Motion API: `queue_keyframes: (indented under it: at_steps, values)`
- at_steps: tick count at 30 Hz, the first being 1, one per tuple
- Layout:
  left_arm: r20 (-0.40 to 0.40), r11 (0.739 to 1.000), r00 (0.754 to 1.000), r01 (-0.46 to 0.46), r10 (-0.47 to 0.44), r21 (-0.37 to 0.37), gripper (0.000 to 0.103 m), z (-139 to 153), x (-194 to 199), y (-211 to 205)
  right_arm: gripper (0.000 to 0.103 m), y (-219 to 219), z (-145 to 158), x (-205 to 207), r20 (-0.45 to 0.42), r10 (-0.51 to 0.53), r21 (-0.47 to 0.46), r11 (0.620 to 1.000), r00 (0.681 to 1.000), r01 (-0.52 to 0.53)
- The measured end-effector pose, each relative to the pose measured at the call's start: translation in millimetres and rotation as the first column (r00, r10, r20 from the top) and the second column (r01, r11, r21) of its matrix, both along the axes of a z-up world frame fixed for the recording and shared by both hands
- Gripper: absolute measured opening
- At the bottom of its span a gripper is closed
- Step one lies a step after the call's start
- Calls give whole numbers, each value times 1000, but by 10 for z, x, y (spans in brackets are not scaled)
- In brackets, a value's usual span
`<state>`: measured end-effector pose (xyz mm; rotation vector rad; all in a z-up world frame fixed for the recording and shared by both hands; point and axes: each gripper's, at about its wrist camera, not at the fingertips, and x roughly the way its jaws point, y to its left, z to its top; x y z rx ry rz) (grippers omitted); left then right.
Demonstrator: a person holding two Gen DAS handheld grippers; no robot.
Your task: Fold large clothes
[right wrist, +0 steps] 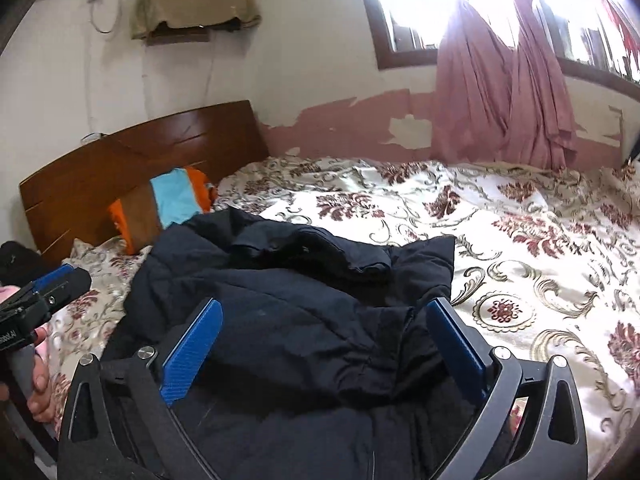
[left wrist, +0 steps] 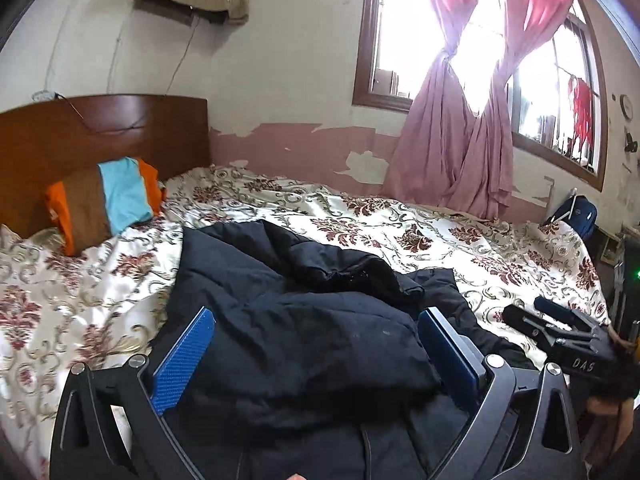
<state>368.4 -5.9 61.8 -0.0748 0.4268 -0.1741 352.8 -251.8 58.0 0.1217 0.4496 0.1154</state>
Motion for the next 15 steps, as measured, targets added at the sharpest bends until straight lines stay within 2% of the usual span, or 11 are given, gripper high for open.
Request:
queue_keyframes:
  at_steps: [6,10,15]
  values:
    - [31,999,999,-40,39,32,103,222,-495,23,100,21,213,-441,35,37,3,999,999,-37]
    - [60,994,996,-71,66,87,103,355,-854,9,100,76,324,-781,54,69,-21,997,996,-68]
    - [91,992,994,-75,65,103,103,470,-1244,36,101,89,442,-1167,74,79,-20,997,994,-78]
